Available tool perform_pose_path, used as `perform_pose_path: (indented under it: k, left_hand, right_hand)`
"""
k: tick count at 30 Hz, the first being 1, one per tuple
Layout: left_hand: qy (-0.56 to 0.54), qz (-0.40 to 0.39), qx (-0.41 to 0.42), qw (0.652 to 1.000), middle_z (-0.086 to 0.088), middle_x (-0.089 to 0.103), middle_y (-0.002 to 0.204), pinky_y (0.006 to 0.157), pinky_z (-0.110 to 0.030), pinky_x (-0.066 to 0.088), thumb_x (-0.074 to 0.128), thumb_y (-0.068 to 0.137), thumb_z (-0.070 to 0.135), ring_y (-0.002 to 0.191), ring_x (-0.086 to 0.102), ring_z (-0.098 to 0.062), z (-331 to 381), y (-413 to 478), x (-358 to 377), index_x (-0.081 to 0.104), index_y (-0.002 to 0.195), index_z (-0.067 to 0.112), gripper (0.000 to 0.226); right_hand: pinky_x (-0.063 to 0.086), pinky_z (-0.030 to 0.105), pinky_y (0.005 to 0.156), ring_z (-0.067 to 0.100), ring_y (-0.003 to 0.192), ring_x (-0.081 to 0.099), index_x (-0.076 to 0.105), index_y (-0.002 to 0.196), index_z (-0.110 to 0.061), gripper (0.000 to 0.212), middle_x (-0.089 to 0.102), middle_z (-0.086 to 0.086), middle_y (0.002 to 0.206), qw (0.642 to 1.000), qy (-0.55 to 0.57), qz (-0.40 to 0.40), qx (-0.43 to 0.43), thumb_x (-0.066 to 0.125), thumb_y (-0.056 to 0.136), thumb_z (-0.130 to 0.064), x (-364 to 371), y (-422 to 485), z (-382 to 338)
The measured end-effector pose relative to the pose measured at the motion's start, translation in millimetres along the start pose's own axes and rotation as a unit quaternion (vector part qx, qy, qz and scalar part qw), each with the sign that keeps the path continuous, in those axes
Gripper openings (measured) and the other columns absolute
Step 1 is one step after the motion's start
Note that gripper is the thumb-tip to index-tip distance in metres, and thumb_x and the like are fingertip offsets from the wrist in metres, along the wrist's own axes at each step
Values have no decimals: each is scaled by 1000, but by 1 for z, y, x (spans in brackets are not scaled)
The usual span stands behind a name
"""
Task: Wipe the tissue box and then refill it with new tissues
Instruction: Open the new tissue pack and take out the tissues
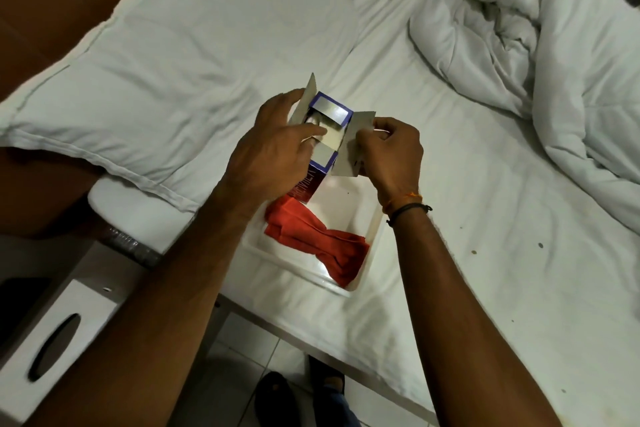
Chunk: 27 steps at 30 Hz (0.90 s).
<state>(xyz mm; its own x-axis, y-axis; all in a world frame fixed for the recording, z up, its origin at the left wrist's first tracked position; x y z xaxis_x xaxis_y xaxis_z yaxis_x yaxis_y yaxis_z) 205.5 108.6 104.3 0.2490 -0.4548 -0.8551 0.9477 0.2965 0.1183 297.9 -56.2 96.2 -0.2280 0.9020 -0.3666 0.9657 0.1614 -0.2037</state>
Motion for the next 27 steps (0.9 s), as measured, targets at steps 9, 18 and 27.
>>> perform_pose_path:
  k: [9, 18, 27]
  left_hand:
    - [-53, 30, 22, 998, 8, 42, 139, 87, -35, 57, 87, 71, 47, 126, 49, -15, 0, -10, -17, 64, 94, 31, 36]
    - [-121, 71, -27, 990, 1, 68, 120, 78, -34, 63, 69, 88, 54, 103, 69, -16, -12, -31, -10, 78, 108, 13, 46]
    - [-113, 125, -53, 984, -2, 73, 118, 75, -31, 64, 85, 79, 36, 89, 71, -11, -21, -34, -11, 72, 124, 14, 52]
  right_hand:
    - [66, 50, 67, 34, 91, 74, 60, 130, -19, 53, 75, 13, 106, 994, 89, -13, 68, 61, 79, -10, 2, -5, 27]
    - [46, 7, 88, 8, 109, 62, 78, 107, -26, 39, 73, -8, 115, 994, -69, -7, -82, 53, 85, -5, 8, 0, 2]
    - [33, 12, 83, 13, 119, 54, 74, 103, -20, 22, 63, 5, 127, 963, -208, -39, -168, 76, 82, -23, 24, 15, -19]
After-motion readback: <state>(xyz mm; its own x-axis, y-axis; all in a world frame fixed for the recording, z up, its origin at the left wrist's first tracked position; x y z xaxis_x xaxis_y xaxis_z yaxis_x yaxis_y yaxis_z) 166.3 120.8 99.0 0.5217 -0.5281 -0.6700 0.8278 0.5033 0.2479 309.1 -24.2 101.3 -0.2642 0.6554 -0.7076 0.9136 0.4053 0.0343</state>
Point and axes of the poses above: each hand's wrist, its own y-axis towards the middle knuckle, its own x-axis out of the palm, z = x × y, the point moved 6 cm from there along y, towards the middle knuckle
